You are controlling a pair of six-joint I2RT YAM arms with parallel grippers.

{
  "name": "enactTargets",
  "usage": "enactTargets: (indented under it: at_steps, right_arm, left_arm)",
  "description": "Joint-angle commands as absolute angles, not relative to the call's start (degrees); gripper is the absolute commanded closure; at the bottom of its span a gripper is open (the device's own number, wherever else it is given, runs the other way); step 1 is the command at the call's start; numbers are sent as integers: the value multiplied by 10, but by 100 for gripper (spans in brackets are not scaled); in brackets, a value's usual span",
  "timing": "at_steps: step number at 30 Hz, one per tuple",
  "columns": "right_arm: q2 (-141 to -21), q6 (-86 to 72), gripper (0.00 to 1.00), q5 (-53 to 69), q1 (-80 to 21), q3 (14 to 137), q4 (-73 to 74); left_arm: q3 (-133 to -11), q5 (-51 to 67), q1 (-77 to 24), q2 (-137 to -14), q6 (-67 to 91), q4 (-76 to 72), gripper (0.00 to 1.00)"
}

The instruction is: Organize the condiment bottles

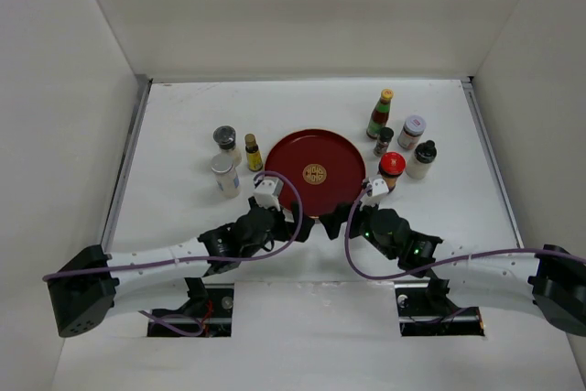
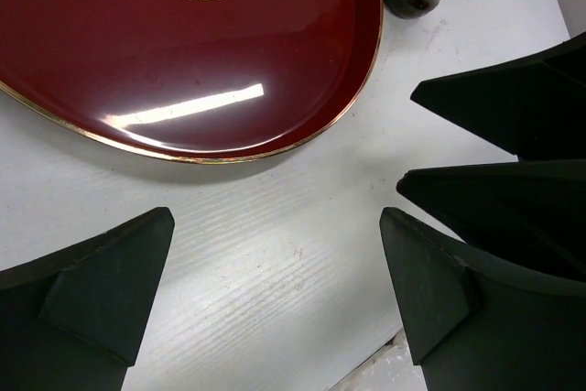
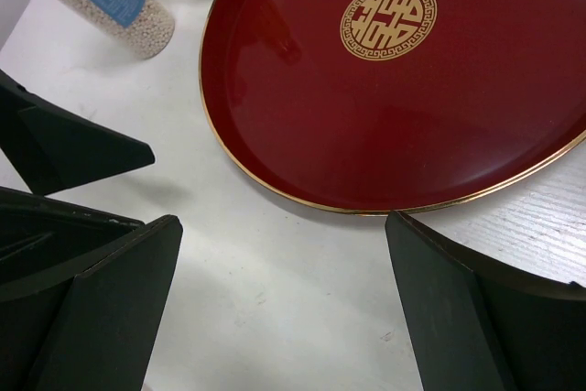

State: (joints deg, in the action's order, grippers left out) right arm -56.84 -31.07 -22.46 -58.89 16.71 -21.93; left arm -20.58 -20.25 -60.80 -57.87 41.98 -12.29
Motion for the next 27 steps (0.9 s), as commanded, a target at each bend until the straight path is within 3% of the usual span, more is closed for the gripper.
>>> enactTargets:
  at_steps: [1,9,17,18,19,20,21,22,23,25,27]
  right_arm:
    - [-570,-306,0,-224,-587,173,-248]
    - [-565,-302,0,-242,-588,170,-250]
    - [-537,-298,0,-271,-595,158,-246]
    - [-531,-299,11,-272,-595,157,-238]
    - [-523,-301,33,-272,-595,157,-228]
    - [-514,-301,51,-275,-595,159,-220]
    - [-505,-301,62,-279,-595,159,-215]
    - [-498,-302,68,-282,-594,156,-214]
    - [-493,-304,68,-282,-591,154,-214]
    - [-490,-305,63,-283,-590,153,-212]
    - [-490,-303,44,-284,-591,155,-211]
  left_arm:
    - [-216,-198,-600,-559,413,-144,0]
    - [-264,-220,-596,-505,343,-134,0]
    - [-388,-353,-576,-461,235,-115,0]
    - [-400,-351,-567,-461,225,-116,1]
    - [-409,-349,-559,-461,218,-116,13]
    - [-417,-356,-551,-460,214,-113,42]
    - [-423,-365,-540,-457,211,-108,61]
    - [-429,-382,-526,-454,207,-96,68]
    - [-437,-402,-511,-454,203,-75,70]
    - [-450,-438,-486,-454,204,-24,62]
    - [-450,-468,-456,-461,208,16,42]
